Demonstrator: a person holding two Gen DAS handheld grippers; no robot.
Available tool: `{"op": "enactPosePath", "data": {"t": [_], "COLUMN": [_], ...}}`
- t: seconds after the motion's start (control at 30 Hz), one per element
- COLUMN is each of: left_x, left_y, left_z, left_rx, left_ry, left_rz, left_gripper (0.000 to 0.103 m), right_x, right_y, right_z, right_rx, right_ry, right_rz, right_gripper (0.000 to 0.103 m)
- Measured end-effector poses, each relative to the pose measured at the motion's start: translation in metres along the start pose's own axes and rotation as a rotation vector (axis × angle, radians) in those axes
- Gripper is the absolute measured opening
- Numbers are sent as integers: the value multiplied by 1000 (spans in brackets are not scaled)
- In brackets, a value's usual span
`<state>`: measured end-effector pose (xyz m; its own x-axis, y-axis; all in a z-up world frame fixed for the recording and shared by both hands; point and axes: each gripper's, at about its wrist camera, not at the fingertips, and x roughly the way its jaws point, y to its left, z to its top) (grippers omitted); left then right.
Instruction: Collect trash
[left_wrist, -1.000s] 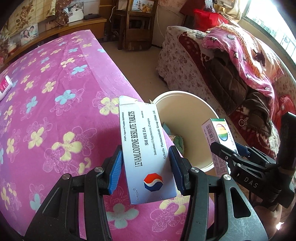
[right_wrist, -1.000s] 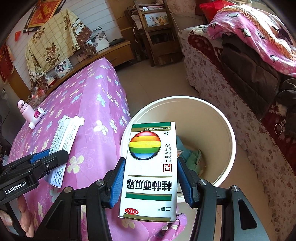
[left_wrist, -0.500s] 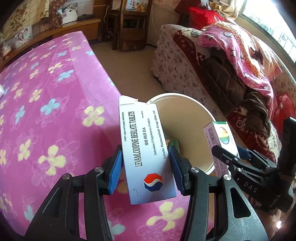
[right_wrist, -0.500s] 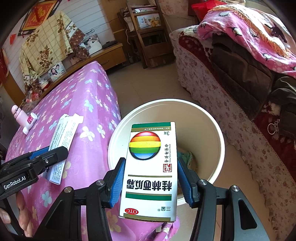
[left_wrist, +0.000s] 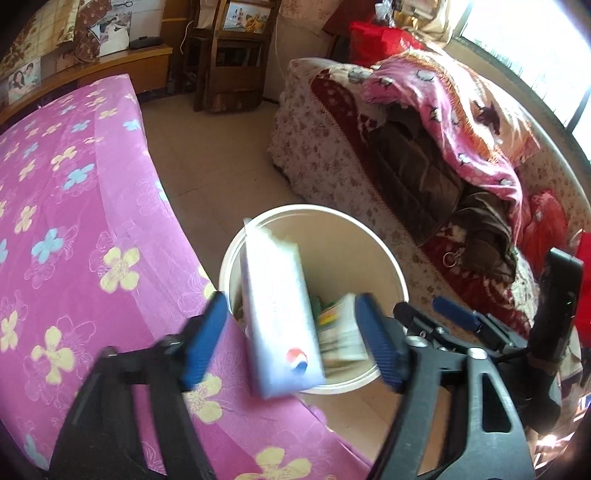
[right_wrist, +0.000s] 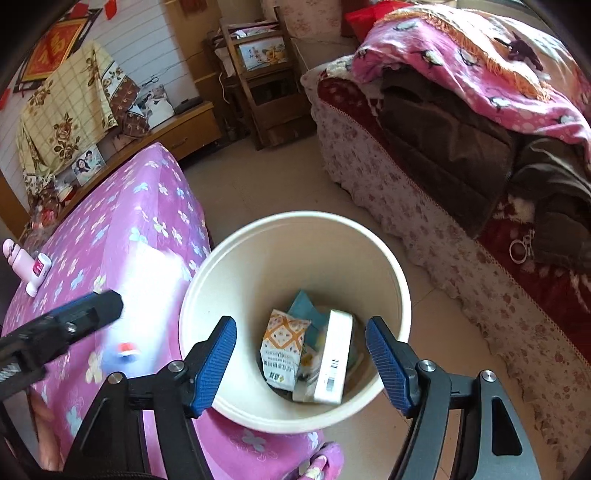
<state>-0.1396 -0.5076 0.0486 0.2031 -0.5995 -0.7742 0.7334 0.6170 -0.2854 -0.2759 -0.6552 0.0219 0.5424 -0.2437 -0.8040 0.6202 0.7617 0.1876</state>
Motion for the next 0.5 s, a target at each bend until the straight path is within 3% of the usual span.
{"op": "enactPosePath", "data": {"t": [0.17, 0.5], "left_x": [-8, -53], "left_y": [3, 26], "left_z": [-4, -29], "left_rx": [5, -18], "left_ry": [-2, -82], "left_rz": [15, 140], "left_gripper": [76, 76], "right_x": [-2, -37], "right_y": [3, 41], "right_z": [-16, -38], "right_rx": [16, -39], "right_ry": [36, -30], "right_rz": [24, 28], "right_gripper": [70, 71]}}
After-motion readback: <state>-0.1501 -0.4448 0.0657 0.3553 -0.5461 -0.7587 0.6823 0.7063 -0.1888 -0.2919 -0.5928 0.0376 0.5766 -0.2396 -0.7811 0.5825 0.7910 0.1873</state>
